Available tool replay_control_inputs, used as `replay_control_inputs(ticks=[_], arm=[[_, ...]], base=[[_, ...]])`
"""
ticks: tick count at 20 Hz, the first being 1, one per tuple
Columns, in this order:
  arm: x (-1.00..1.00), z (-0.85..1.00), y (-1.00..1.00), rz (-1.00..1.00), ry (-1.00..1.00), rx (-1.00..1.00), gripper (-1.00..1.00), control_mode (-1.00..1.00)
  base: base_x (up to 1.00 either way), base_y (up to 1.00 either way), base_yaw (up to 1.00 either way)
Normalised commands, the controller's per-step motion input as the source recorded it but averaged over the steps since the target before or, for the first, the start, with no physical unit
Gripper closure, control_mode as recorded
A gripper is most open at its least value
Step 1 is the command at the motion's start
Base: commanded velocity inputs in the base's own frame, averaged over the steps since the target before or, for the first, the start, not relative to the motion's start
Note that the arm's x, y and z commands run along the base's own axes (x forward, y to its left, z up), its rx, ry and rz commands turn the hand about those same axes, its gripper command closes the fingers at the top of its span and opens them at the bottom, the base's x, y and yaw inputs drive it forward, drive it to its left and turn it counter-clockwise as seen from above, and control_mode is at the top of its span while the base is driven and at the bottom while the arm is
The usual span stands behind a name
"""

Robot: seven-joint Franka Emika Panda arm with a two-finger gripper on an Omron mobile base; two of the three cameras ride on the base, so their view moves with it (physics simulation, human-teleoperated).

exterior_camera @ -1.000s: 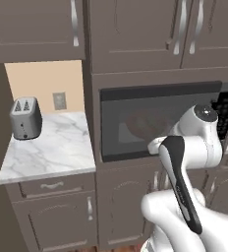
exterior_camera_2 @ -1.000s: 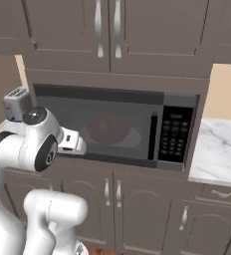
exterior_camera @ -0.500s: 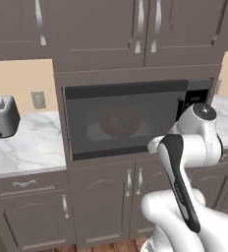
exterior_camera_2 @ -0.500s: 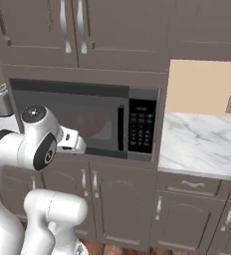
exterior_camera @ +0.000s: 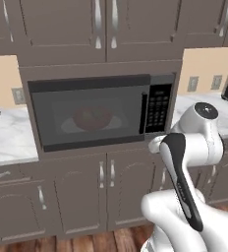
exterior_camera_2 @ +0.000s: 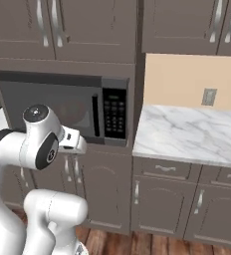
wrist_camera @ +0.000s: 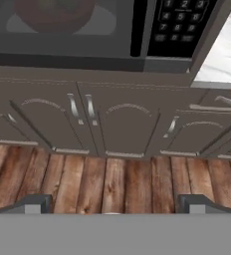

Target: The microwave is finished heating the chicken drumstick and potato. Take the bowl containing the food and place it on the dining counter.

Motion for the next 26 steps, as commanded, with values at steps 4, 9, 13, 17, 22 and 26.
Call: replay_control_inputs(ticks=[4,9,13,17,22,26], arm=[[0.0,0.0,0.0,0.0,0.0,0.0,-1.0,1.0],[0.0,0.0,0.0,0.0,0.0,0.0,-1.0,-1.0],[0.0,0.0,0.0,0.0,0.0,0.0,-1.0,-1.0],[0.04,0.06,-0.02,-0.01,-0.06,0.0,-1.0,-1.0],[0.41,0.22,0.0,-0.05,-0.21,0.0,-1.0,-1.0],[0.53,0.4,0.0,-0.06,-0.34,0.03,-1.0,-1.0]], base=[[-0.51,-0.26,0.0],[-0.11,-0.06,0.0],[0.0,0.0,0.0],[0.0,0.0,0.0],[0.0,0.0,0.0],[0.0,0.0,0.0]])
